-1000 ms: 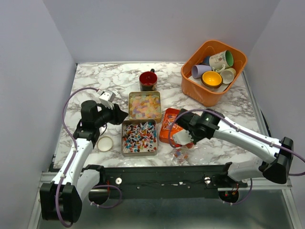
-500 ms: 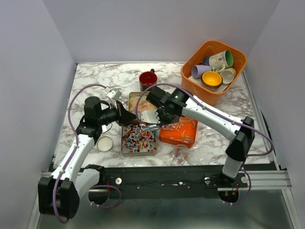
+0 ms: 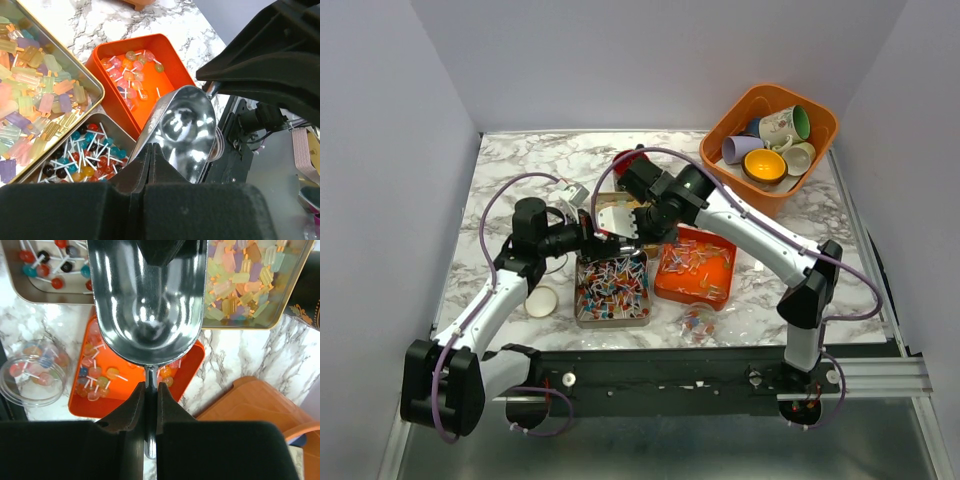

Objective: Pack the candies
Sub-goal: Adjust the spatula, then scoop the fake candies from the storage box.

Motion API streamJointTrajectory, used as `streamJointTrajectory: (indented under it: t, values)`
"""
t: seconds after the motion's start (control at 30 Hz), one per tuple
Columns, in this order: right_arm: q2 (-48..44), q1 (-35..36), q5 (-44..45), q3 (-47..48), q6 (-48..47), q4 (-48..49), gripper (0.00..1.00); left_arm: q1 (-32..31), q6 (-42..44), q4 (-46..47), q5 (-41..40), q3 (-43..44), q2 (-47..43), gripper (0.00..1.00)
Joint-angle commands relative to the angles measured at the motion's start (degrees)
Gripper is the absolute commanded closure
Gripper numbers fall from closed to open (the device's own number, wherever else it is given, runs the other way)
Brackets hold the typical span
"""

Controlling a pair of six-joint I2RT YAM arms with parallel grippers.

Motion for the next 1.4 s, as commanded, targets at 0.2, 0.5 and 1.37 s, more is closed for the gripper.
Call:
streamJointTrajectory:
  t: [0.2, 0.5, 1.37]
  values:
    - [-8.0, -2.1, -15.8, 0.9, 0.7, 6.1, 0.99, 2.1, 2.1, -2.2, -4.5, -1.0, 0.2, 1.00]
    - [-7.6, -2.8, -4.7, -6.8, -14.7, 6.6, 0.99, 5.1, -1.1, -31.2, -30.1, 6.9, -12.3, 0.69]
    - [0.2, 7.0, 28.4, -14.1, -43.9, 7.5, 0.99, 13.9, -28.5, -46.3, -27.4, -10.8, -16.6, 0.23]
